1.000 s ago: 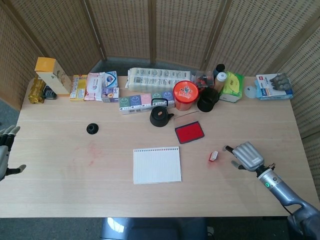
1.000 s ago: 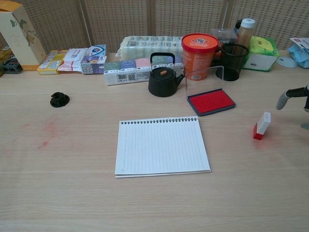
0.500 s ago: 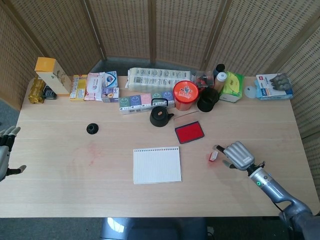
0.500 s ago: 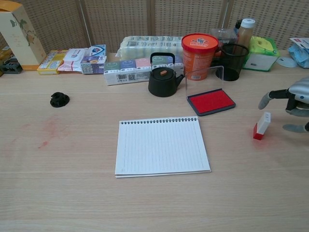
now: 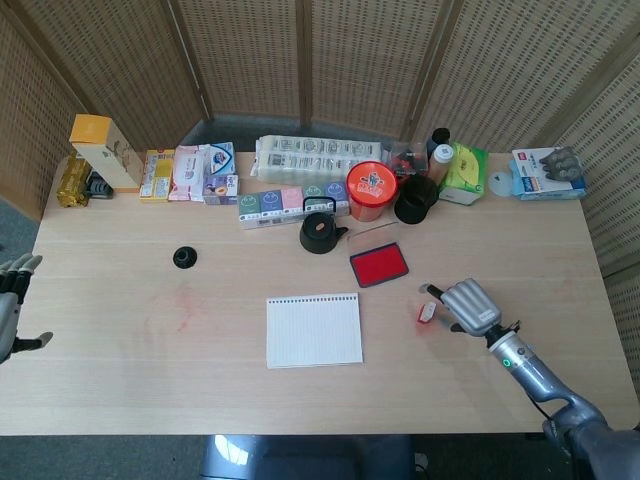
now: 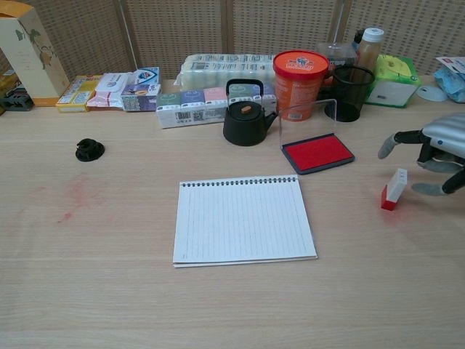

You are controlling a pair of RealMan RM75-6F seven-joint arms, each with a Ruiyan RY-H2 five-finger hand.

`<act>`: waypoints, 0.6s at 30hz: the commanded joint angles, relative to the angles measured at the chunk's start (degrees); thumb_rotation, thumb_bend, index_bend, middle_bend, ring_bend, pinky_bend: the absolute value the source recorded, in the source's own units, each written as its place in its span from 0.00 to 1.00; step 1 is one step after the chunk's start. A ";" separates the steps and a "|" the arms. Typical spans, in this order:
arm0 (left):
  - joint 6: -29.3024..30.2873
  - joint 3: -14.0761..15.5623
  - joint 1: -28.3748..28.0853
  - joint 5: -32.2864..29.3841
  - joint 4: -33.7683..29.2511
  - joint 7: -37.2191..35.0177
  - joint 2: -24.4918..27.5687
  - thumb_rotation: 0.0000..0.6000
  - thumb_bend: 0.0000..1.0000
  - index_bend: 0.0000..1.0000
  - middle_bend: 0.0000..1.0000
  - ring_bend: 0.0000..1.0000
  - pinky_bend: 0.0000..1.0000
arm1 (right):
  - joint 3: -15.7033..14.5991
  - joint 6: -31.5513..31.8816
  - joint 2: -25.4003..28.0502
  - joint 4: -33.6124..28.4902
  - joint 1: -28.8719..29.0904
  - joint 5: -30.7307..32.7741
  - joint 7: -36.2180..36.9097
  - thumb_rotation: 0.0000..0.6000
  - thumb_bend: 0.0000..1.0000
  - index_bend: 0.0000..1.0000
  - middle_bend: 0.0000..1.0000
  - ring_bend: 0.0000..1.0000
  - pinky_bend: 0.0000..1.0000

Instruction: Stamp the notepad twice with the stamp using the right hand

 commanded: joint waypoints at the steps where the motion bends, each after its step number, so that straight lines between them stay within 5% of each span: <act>1: -0.07 0.05 -0.01 0.06 -0.03 -0.21 0.14 1.00 0.00 0.00 0.00 0.04 0.11 | 0.30 -0.50 -0.55 -0.40 0.14 0.62 0.30 1.00 0.33 0.27 0.93 1.00 1.00; 18: -0.22 0.36 -0.02 0.34 -0.33 -0.75 0.63 1.00 0.00 0.00 0.00 0.04 0.11 | 1.43 -3.20 -1.00 -4.35 2.35 2.56 -0.49 1.00 0.32 0.28 0.93 1.00 1.00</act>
